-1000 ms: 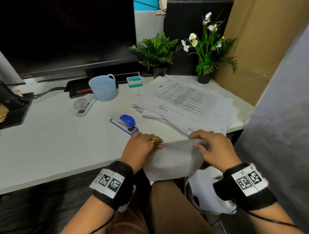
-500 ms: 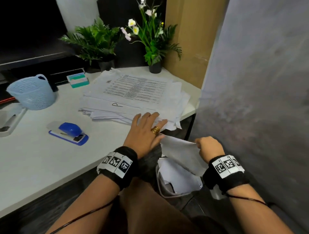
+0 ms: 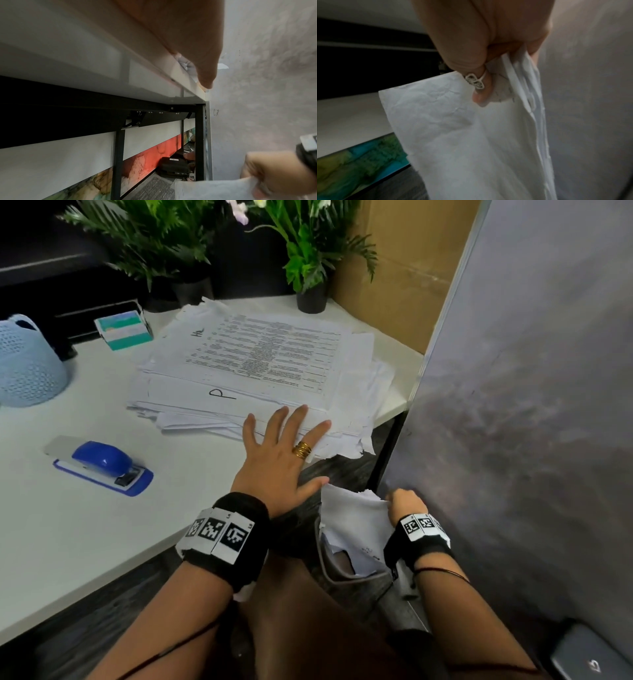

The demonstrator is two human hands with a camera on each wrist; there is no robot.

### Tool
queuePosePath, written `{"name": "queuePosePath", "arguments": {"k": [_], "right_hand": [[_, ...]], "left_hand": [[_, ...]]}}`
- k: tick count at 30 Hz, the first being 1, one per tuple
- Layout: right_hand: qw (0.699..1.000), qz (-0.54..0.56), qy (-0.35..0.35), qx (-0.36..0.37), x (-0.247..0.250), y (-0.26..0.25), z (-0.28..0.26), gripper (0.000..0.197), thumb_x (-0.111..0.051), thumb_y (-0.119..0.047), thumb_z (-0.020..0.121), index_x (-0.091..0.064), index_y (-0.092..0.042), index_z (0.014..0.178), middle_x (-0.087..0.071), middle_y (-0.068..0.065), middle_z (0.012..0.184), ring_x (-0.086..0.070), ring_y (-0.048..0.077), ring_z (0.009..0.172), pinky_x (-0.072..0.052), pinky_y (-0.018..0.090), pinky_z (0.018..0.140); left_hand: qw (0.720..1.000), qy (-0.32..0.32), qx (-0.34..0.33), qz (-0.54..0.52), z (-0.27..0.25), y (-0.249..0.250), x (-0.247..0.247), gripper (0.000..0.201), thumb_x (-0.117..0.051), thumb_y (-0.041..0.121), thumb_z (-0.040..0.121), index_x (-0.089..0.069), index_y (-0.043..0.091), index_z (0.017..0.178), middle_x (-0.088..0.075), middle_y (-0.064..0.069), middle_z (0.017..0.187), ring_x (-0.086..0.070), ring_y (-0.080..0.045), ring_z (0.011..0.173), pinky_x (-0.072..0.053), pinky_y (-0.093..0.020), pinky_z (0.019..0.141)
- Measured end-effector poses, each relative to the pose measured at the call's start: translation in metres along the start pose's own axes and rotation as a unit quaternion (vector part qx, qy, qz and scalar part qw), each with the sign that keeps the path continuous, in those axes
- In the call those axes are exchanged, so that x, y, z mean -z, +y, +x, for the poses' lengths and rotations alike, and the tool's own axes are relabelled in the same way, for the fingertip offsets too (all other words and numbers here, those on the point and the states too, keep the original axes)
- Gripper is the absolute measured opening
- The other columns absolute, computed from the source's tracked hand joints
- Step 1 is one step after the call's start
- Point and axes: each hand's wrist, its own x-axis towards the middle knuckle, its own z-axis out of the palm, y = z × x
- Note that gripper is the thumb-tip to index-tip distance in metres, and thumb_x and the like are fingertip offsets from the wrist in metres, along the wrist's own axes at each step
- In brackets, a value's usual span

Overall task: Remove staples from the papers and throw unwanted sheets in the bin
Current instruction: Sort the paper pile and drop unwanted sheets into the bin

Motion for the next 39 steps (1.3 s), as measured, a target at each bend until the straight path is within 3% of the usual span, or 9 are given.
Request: {"name": "queuePosePath", "arguments": {"k": [4,9,13,18,29,32,34,37,39], "right_hand": [[0.999,0.031,-0.038,0.011,-0.038,0.003,0.012,0.038,-0.04,-0.009,0.093,-0.052,-0.011,0.13,-0.055,0.019,0.13,-0.053,0.032,0.12,-0.04,0.036,0.1],[0.992,0.02,-0.118,0.043,-0.094,-0.001,0.021,0.088,-0.055,-0.055,0.084,-0.001,-0.032,0.149,-0.022,0.007,0.152,-0.031,0.033,0.135,-0.028,0.046,0.109],[0.99,-0.008,-0.096,0.103,-0.094,-0.004,0.027,0.083,-0.049,-0.059,0.087,0.0,-0.034,0.149,-0.014,-0.001,0.156,-0.017,0.028,0.142,-0.021,0.05,0.11],[0.98,0.009,-0.166,0.108,-0.101,0.007,0.031,0.09,-0.054,-0.046,0.09,0.003,-0.013,0.15,-0.013,0.01,0.157,-0.019,0.026,0.143,-0.017,0.034,0.116],[0.971,-0.035,-0.227,0.061,-0.158,-0.003,0.044,0.08,-0.039,-0.055,0.093,0.01,-0.029,0.149,0.005,0.006,0.158,-0.006,0.035,0.144,-0.014,0.046,0.116],[0.98,-0.027,-0.183,0.068,-0.139,-0.014,0.042,0.073,-0.037,-0.053,0.094,0.001,-0.027,0.15,0.003,0.007,0.158,-0.005,0.033,0.144,-0.017,0.047,0.113],[0.991,-0.016,-0.106,0.081,-0.113,-0.02,0.035,0.062,-0.038,-0.048,0.096,-0.018,-0.022,0.148,-0.014,0.008,0.155,-0.018,0.029,0.141,-0.027,0.043,0.109],[0.989,0.075,0.071,0.109,-0.065,-0.029,0.01,0.035,-0.043,-0.036,0.096,-0.054,-0.015,0.122,-0.054,0.008,0.125,-0.051,0.025,0.115,-0.041,0.032,0.089],[0.958,0.173,0.192,0.121,-0.033,-0.036,-0.018,0.019,-0.051,-0.028,0.093,-0.062,-0.013,0.098,-0.064,0.004,0.097,-0.06,0.025,0.091,-0.039,0.028,0.067]], "left_hand": [[1.0,0.007,0.0,0.025,-0.001,0.001,0.001,0.08,-0.048,0.062,0.08,-0.017,0.031,0.146,-0.031,-0.011,0.149,-0.03,-0.034,0.132,-0.01,-0.063,0.1],[0.999,0.013,0.004,0.029,0.0,0.003,0.003,0.087,-0.064,0.053,0.075,-0.019,0.031,0.146,-0.028,-0.01,0.148,-0.033,-0.034,0.131,-0.011,-0.064,0.1],[1.0,0.011,0.01,0.027,0.0,0.003,0.004,0.088,-0.067,0.05,0.073,-0.021,0.031,0.146,-0.03,-0.01,0.148,-0.032,-0.033,0.131,-0.012,-0.064,0.1],[1.0,-0.005,0.02,0.022,-0.001,0.005,0.008,0.085,-0.066,0.047,0.074,-0.023,0.032,0.145,-0.032,-0.009,0.148,-0.03,-0.032,0.131,-0.018,-0.068,0.1],[0.999,-0.014,0.027,0.012,0.001,0.004,0.005,0.086,-0.063,0.05,0.074,-0.02,0.032,0.146,-0.027,-0.009,0.149,-0.027,-0.032,0.134,-0.018,-0.069,0.1],[0.999,-0.029,0.03,0.007,0.002,0.003,0.006,0.084,-0.057,0.054,0.076,-0.017,0.033,0.147,-0.025,-0.009,0.15,-0.025,-0.032,0.135,-0.016,-0.07,0.1],[0.999,-0.04,0.032,0.006,0.003,0.003,0.006,0.083,-0.054,0.056,0.076,-0.017,0.033,0.147,-0.024,-0.008,0.15,-0.025,-0.031,0.135,-0.016,-0.07,0.1],[0.998,-0.043,0.034,-0.012,0.004,0.003,0.009,0.079,-0.05,0.06,0.078,-0.02,0.034,0.146,-0.027,-0.008,0.15,-0.025,-0.03,0.135,-0.016,-0.069,0.101],[0.998,-0.03,0.039,-0.044,0.003,0.004,0.012,0.076,-0.042,0.066,0.08,-0.024,0.033,0.145,-0.029,-0.008,0.15,-0.026,-0.029,0.136,-0.014,-0.068,0.102]]}}
